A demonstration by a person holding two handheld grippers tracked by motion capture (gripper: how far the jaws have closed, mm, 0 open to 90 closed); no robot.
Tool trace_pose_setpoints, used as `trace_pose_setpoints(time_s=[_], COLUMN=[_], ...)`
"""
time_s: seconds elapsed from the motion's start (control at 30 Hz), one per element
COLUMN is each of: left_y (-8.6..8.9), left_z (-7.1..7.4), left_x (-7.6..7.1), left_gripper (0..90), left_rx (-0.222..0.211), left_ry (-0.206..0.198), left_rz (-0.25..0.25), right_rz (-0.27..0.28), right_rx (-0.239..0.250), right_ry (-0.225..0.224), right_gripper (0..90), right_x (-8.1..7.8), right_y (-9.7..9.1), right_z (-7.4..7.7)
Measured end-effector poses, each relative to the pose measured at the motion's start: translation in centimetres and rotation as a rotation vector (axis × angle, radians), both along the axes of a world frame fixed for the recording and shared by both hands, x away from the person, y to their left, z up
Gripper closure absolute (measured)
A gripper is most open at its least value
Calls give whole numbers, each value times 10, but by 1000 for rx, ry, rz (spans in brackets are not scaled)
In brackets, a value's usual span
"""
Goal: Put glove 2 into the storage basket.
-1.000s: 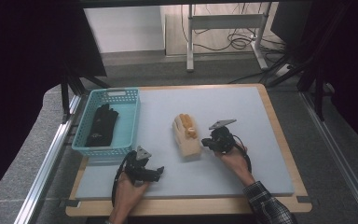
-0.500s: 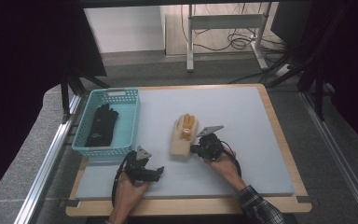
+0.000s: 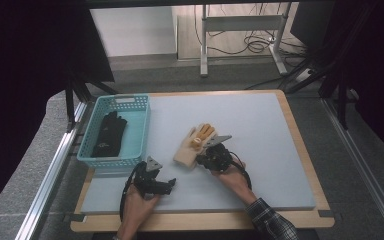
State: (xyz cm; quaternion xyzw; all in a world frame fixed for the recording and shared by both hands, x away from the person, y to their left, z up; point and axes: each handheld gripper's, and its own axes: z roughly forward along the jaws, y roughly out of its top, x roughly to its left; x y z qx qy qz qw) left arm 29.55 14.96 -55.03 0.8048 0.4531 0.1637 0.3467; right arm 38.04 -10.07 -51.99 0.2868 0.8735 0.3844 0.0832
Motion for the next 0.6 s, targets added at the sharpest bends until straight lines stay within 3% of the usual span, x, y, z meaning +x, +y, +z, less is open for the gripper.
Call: trace_pose_setpoints(time_s=[0.37, 0.6], left_y=[0, 0], left_z=[0, 0], left_x=[0, 0], left_gripper=[70, 70], left_rx=[0, 0], left_ry=[1, 1], left_rz=[0, 1], right_rz=[-92, -135], right_rx=[-1, -18], right_ry=[-68, -83], right_gripper=[559, 412], right_x=[-4, -11], right_y=[-46, -74], right_z=[12, 13])
